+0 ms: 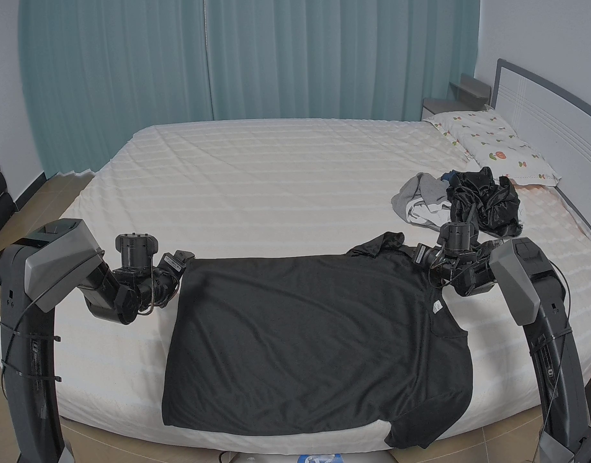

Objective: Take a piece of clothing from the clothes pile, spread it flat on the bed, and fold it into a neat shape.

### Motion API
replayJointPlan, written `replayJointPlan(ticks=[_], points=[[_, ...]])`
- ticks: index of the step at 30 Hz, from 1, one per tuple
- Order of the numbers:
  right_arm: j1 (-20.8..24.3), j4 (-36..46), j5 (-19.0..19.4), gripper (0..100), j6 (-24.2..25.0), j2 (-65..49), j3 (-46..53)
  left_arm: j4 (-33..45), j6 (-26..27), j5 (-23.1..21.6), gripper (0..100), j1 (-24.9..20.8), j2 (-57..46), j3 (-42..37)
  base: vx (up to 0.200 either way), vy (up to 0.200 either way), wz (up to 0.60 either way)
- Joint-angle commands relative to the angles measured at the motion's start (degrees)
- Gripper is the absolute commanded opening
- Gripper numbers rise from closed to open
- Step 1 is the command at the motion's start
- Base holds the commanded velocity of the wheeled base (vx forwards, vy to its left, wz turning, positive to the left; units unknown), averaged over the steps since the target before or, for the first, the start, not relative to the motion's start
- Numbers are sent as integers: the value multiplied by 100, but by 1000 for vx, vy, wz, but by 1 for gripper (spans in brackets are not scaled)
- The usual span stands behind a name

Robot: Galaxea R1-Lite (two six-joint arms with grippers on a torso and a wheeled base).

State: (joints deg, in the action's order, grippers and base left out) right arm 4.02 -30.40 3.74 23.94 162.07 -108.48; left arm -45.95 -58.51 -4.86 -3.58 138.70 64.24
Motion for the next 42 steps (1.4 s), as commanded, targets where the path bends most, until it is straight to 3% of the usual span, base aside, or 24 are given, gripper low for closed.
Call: replayJointPlan(ticks=[1, 11, 25, 26, 29, 34, 42], points=[[-51, -9, 4, 0, 23, -79, 20, -2, -2, 3, 100, -2, 7, 0, 0, 0, 0], [-68, -713, 118, 0, 260, -651, 512, -2, -2, 3, 100, -2, 16, 9, 0, 0, 0], [-121, -695, 259, 0, 392, -862, 1277, 156, 499, 47, 100, -2, -36, 440, 0, 0, 0], [-147, -721, 259, 0, 392, -879, 1330, 341, 947, 56, 100, -2, 7, 563, 0, 0, 0], [-156, -730, 259, 0, 401, -879, 1347, 543, 1527, 65, 100, -2, 113, 791, 0, 0, 0], [-147, -765, 250, 0, 392, -879, 1444, 780, 1782, 117, 100, -107, 447, 1301, 0, 0, 0], [-156, -827, 241, 0, 401, -870, 1479, 850, 2292, 803, 100, -204, 1080, 1987, 0, 0, 0]])
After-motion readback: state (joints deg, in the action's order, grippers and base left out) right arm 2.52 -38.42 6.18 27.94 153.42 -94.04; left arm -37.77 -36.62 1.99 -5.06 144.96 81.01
